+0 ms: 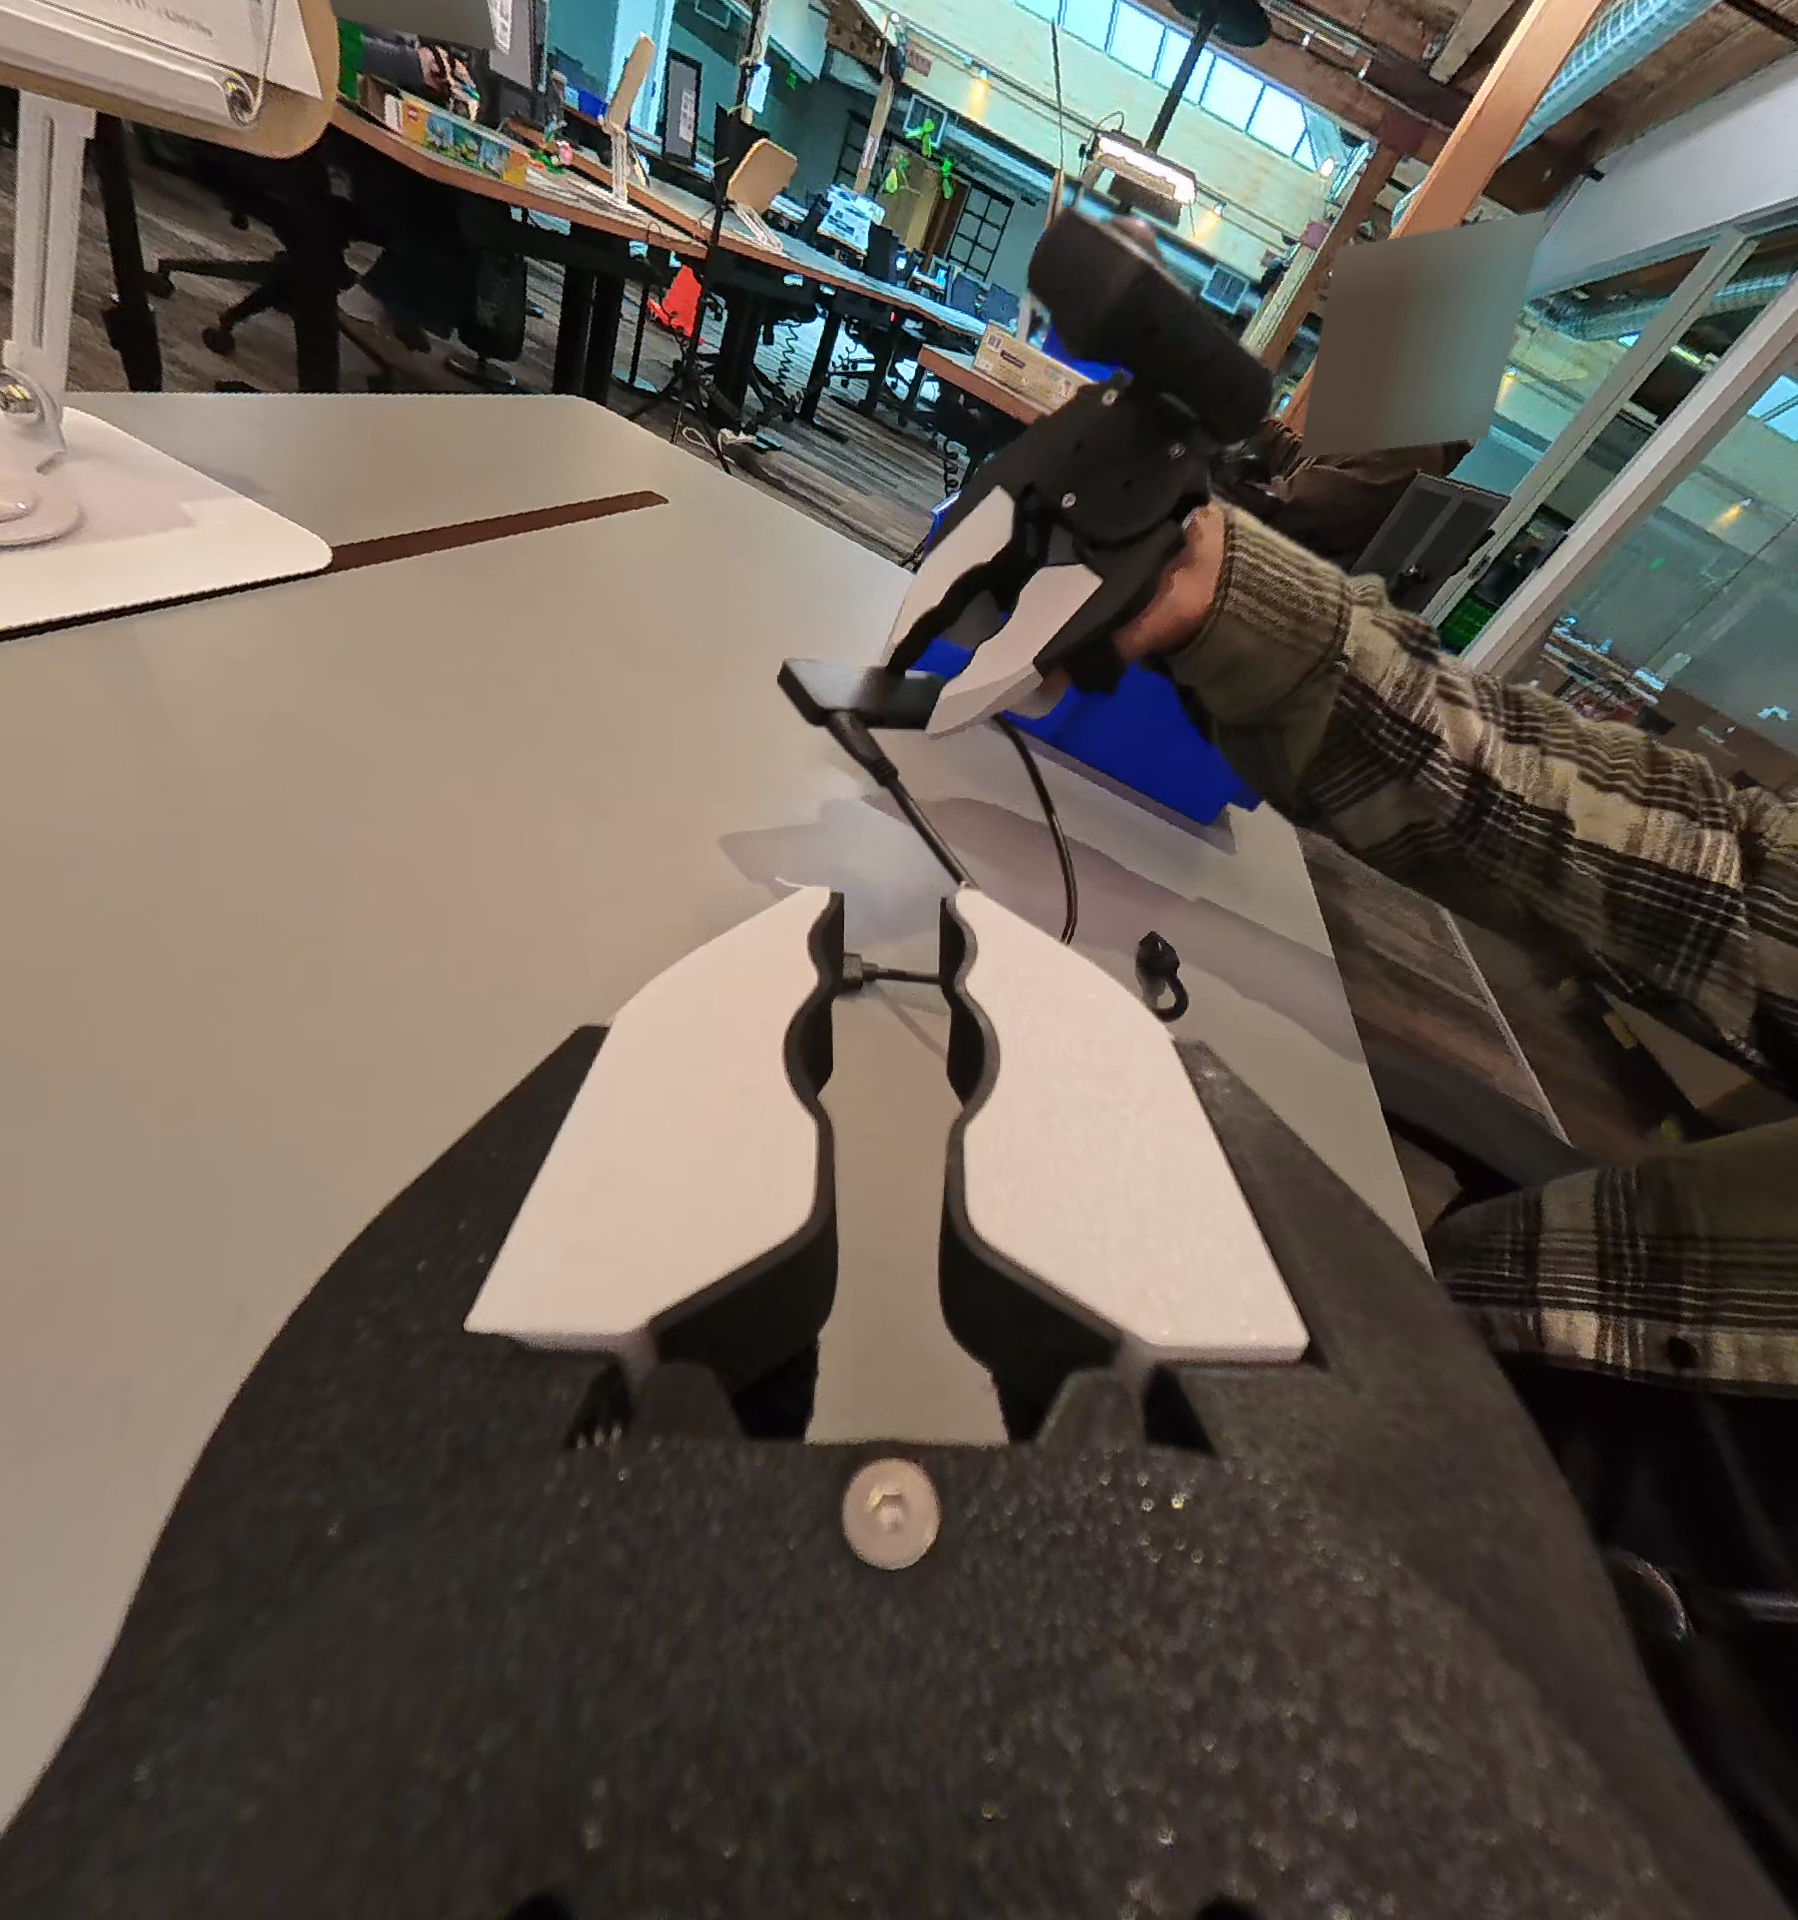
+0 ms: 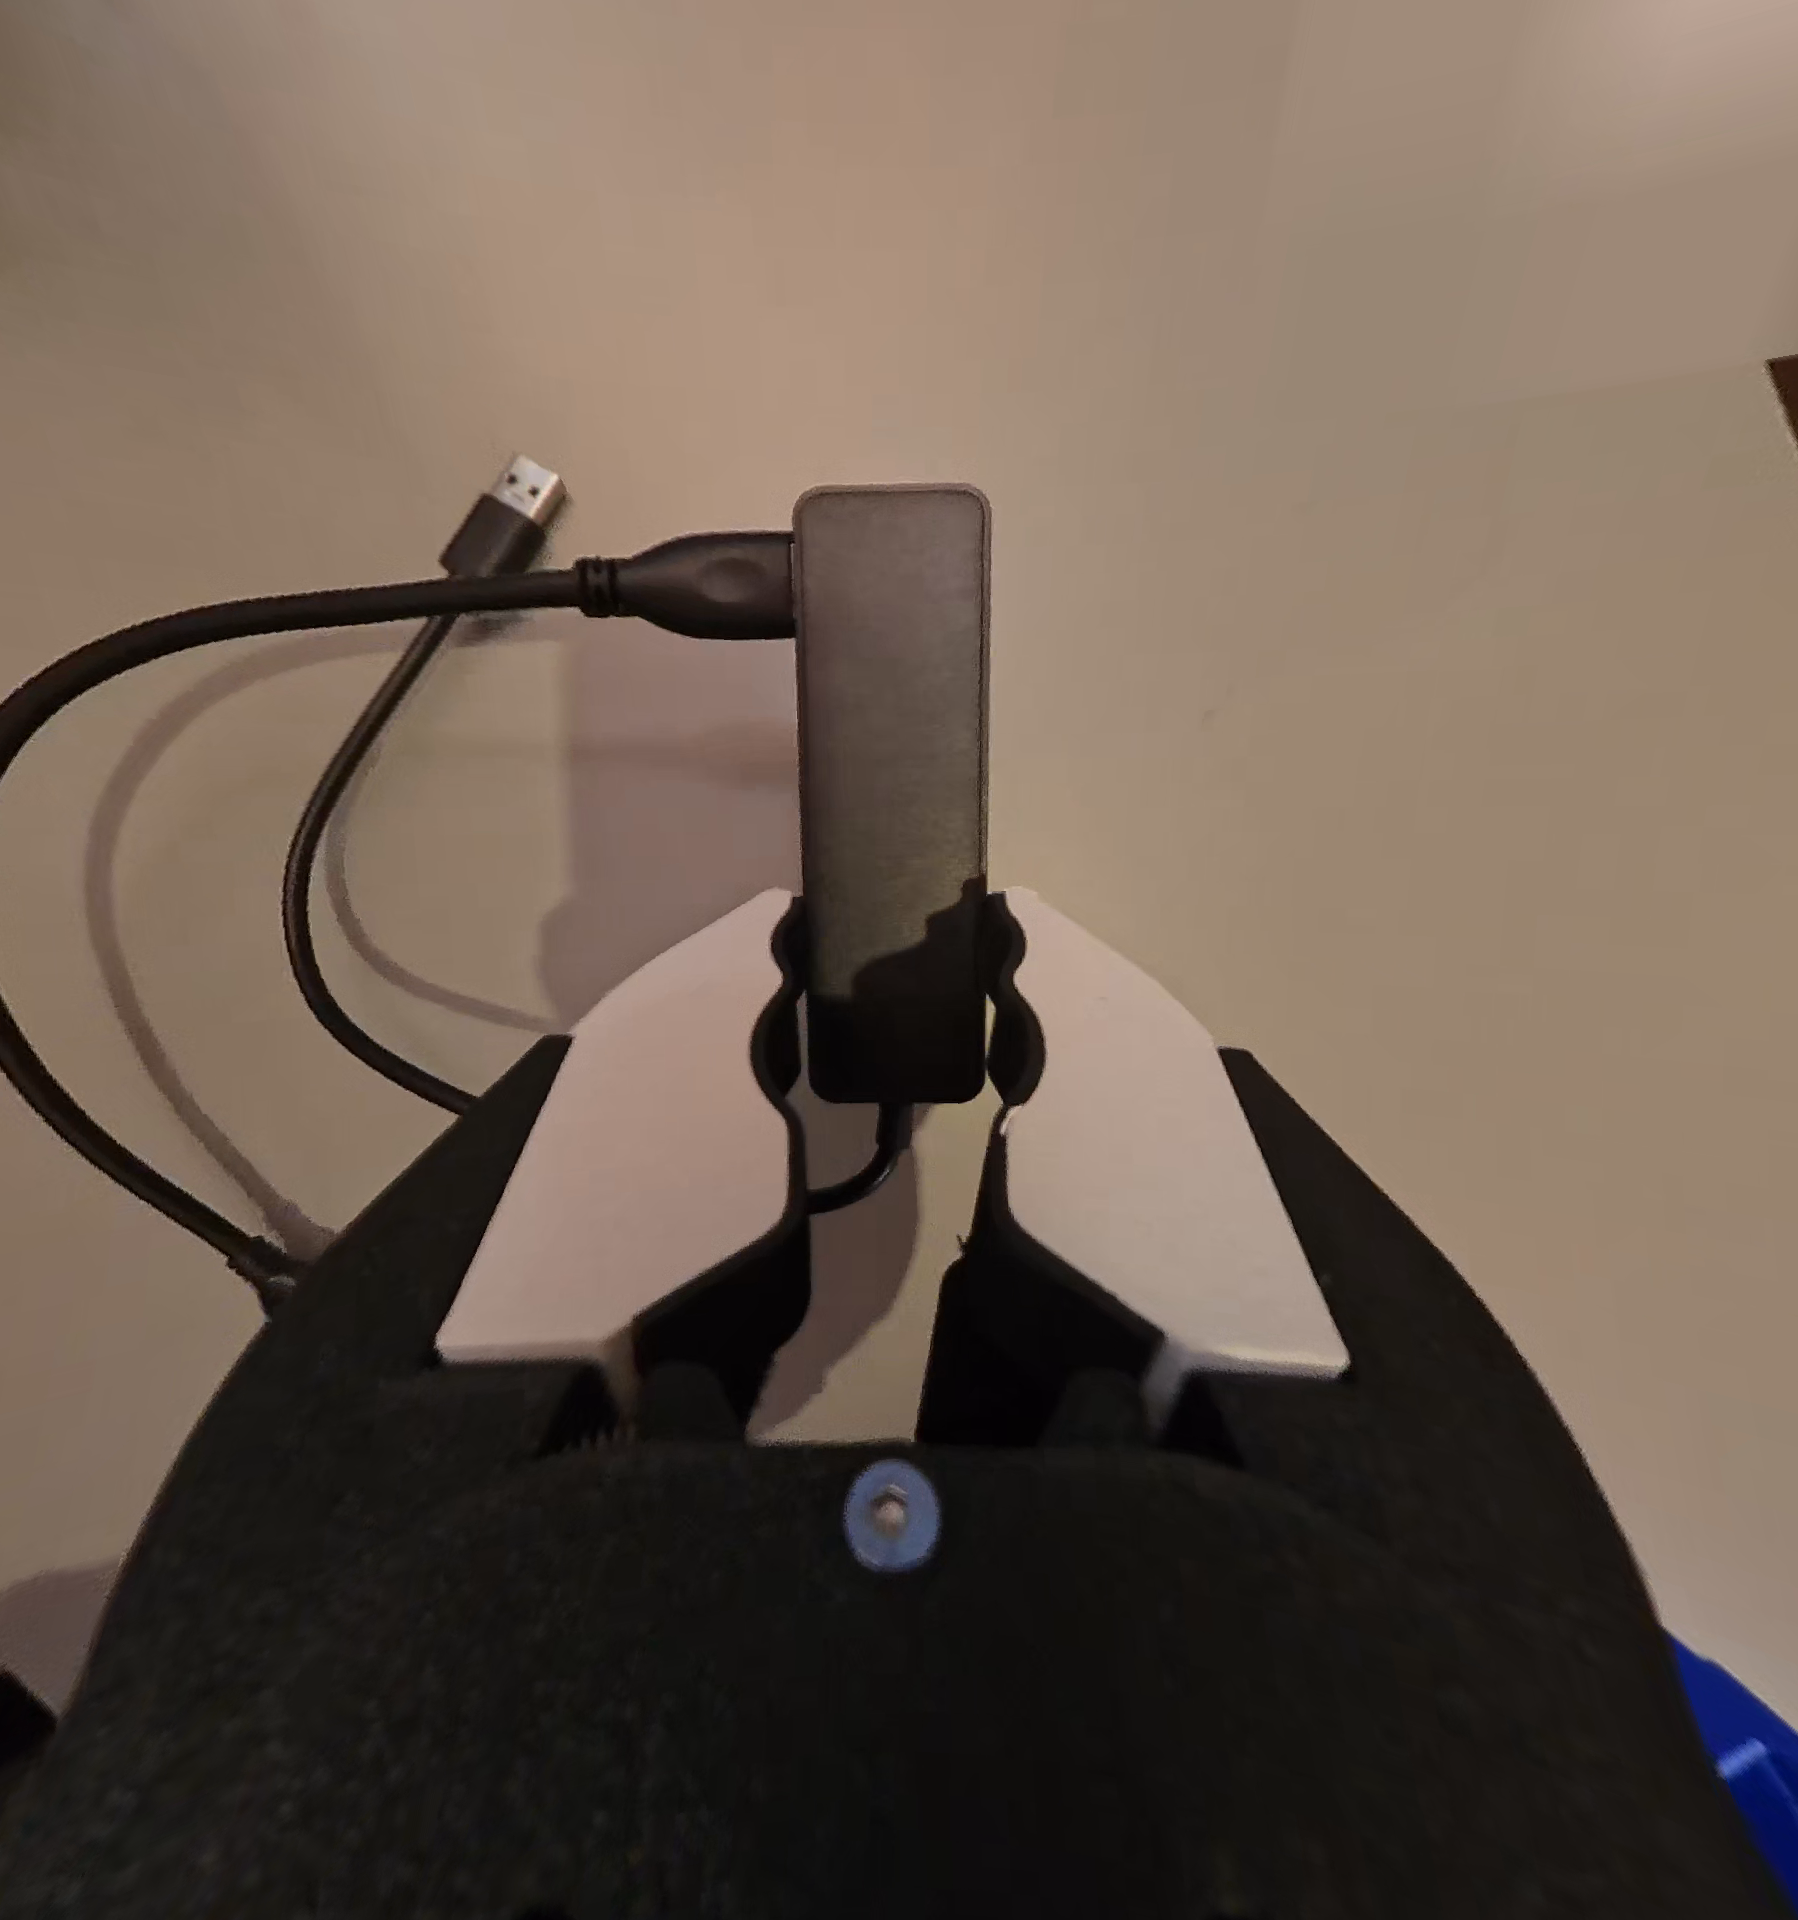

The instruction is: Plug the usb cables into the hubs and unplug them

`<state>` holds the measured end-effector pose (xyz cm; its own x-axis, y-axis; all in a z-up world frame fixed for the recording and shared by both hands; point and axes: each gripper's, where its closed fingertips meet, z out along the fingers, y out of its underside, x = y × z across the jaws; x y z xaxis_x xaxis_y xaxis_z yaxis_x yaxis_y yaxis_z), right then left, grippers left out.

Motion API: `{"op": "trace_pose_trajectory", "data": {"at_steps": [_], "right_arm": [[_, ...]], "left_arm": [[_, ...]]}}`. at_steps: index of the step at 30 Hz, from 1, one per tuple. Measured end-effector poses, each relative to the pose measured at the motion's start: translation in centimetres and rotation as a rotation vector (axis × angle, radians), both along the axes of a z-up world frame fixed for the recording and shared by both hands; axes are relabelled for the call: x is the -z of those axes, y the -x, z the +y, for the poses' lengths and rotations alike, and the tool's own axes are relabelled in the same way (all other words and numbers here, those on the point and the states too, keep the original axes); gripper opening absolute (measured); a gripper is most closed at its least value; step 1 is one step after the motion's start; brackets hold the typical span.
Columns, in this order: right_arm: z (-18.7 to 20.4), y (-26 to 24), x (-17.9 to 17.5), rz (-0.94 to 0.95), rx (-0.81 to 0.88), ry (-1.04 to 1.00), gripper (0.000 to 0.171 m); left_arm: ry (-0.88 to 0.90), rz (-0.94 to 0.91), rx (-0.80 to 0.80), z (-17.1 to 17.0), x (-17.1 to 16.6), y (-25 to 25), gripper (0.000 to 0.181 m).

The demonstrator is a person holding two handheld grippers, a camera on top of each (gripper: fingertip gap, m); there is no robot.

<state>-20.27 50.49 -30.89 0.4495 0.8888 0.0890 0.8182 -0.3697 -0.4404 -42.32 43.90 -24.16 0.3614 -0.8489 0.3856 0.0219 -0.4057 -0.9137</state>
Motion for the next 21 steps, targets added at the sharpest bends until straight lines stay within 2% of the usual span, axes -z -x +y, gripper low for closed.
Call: {"op": "trace_pose_trajectory", "data": {"at_steps": [9,21], "right_arm": [[0.4,-0.7,-3.5,-0.005,0.010,-0.061,0.032],[1.6,-5.3,-12.7,-0.009,0.066,-0.191,0.032]], "left_arm": [[-0.018,0.023,0.012,-0.3,-0.2,-0.5,0.016],[-0.017,0.023,0.021,-0.5,-0.2,-0.8,0.016]]}}
